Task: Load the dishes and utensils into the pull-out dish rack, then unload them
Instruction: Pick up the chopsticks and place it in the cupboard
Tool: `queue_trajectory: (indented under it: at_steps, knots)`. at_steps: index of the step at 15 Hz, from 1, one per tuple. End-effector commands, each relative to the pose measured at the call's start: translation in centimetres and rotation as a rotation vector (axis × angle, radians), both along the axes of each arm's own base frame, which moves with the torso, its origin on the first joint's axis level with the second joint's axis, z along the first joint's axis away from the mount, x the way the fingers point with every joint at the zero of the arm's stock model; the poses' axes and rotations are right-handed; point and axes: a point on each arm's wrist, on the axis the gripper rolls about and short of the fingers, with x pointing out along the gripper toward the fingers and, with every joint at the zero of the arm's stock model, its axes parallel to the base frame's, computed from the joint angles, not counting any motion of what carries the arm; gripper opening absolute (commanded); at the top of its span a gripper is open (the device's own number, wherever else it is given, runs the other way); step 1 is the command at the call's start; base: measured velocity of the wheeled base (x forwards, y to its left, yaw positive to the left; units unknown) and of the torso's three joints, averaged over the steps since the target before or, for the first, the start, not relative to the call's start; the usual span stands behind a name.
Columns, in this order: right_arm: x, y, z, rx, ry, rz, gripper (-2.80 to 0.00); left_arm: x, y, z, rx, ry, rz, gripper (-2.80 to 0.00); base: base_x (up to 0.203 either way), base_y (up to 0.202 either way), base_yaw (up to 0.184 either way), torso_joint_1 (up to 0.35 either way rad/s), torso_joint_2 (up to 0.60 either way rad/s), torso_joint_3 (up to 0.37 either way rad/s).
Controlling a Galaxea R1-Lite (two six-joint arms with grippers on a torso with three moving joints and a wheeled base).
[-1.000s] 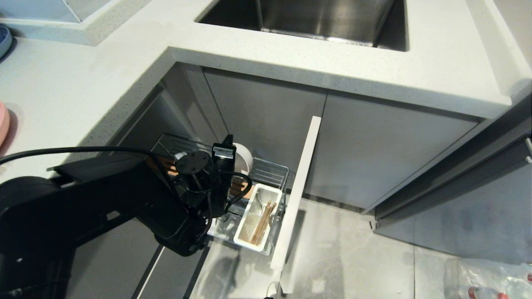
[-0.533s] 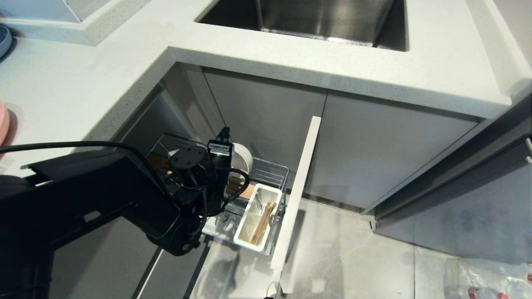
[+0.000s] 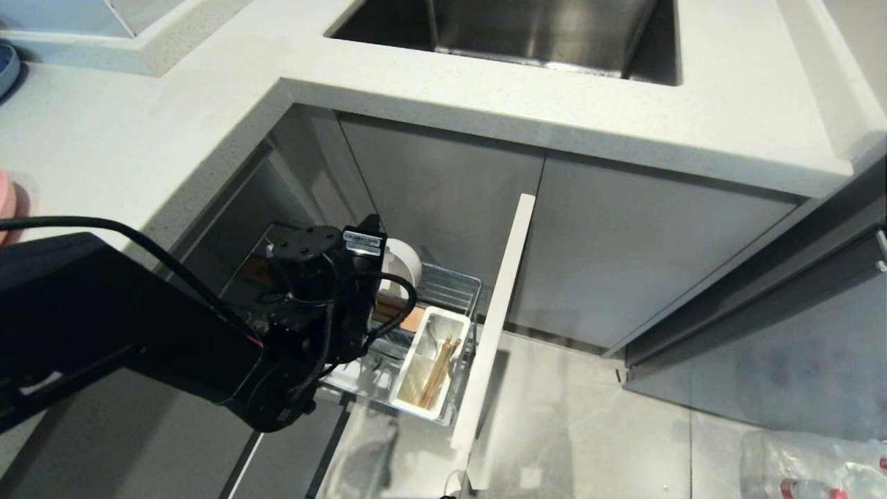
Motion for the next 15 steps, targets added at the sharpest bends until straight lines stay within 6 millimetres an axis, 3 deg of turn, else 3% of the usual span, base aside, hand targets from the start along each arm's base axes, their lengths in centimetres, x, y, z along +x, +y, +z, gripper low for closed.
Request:
queue_trajectory:
  at_steps: [1, 7, 11, 14, 15]
  knots:
    - [0.0, 0.0, 0.0, 0.000, 0.002, 0.000, -2.80, -1.2, 0.4, 2.0, -0.013, -0.012, -0.007, -2.80, 0.000, 0.000, 0.000, 0.000, 0.00, 0.000]
    - [0.0, 0.0, 0.0, 0.000, 0.002, 0.000, -2.80, -6.0, 2.5, 7.8, 0.144, 0.012, -0.043, -2.80, 0.000, 0.000, 0.000, 0.000, 0.00, 0.000]
    - [0.0, 0.0, 0.0, 0.000, 0.002, 0.000, -2.80, -10.2, 4.0, 11.9, 0.493, 0.043, -0.070, -2.80, 0.000, 0.000, 0.000, 0.000, 0.00, 0.000]
    - [0.0, 0.0, 0.0, 0.000, 0.002, 0.000, -2.80, -13.5, 6.7, 14.8, 0.765, 0.057, -0.054, -2.80, 0.000, 0.000, 0.000, 0.000, 0.00, 0.000]
    - [0.0, 0.0, 0.0, 0.000, 0.002, 0.000, -2.80, -13.7, 7.9, 15.3, 0.833, 0.075, -0.022, -2.80, 0.000, 0.000, 0.000, 0.000, 0.00, 0.000]
